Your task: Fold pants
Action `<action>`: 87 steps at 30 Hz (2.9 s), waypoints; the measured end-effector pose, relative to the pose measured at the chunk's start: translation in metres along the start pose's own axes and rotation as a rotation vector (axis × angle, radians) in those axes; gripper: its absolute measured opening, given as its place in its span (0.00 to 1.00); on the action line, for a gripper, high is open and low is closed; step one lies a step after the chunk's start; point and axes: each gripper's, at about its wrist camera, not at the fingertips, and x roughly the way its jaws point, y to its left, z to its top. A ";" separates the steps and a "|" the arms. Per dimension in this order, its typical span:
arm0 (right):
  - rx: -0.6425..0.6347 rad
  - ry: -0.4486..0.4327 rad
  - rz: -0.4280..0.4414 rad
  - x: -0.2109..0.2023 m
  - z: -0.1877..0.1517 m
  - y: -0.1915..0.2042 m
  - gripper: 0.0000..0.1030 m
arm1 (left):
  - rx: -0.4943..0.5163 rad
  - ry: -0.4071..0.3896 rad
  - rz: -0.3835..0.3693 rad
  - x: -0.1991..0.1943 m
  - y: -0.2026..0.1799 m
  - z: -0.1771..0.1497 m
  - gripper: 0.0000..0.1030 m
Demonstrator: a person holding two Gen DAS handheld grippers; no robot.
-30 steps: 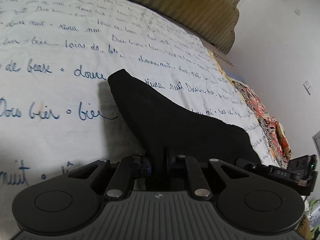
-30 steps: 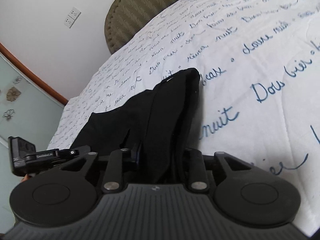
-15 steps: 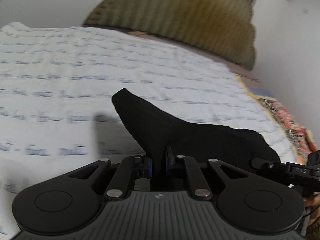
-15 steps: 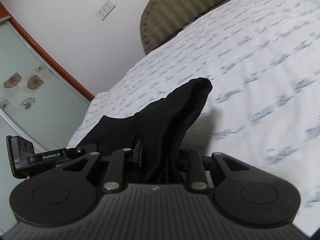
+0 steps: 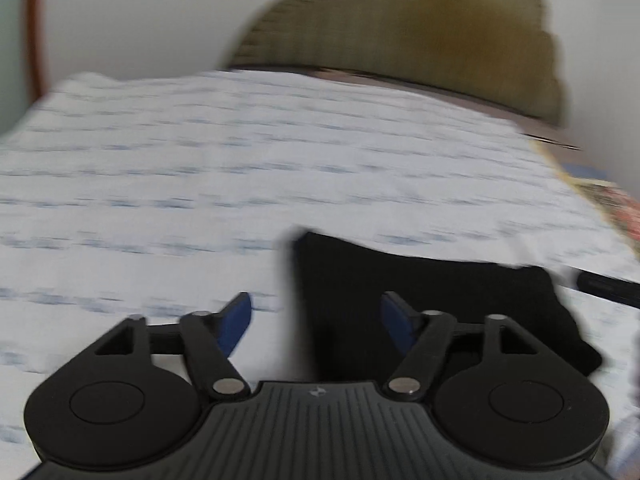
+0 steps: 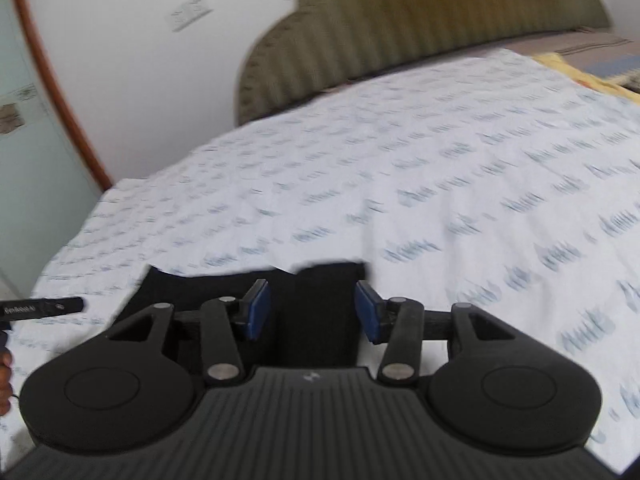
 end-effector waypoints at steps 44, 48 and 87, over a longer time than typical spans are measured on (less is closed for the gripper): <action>-0.380 -0.069 -0.197 -0.067 -0.113 0.116 1.00 | 0.080 0.014 0.241 -0.019 -0.085 -0.087 0.87; -0.385 -0.068 -0.212 -0.077 -0.125 0.124 1.00 | 0.083 0.011 0.244 -0.028 -0.090 -0.098 0.87; -0.278 -0.042 -0.236 -0.085 -0.170 0.119 1.00 | 0.054 0.000 0.321 -0.043 -0.080 -0.156 0.87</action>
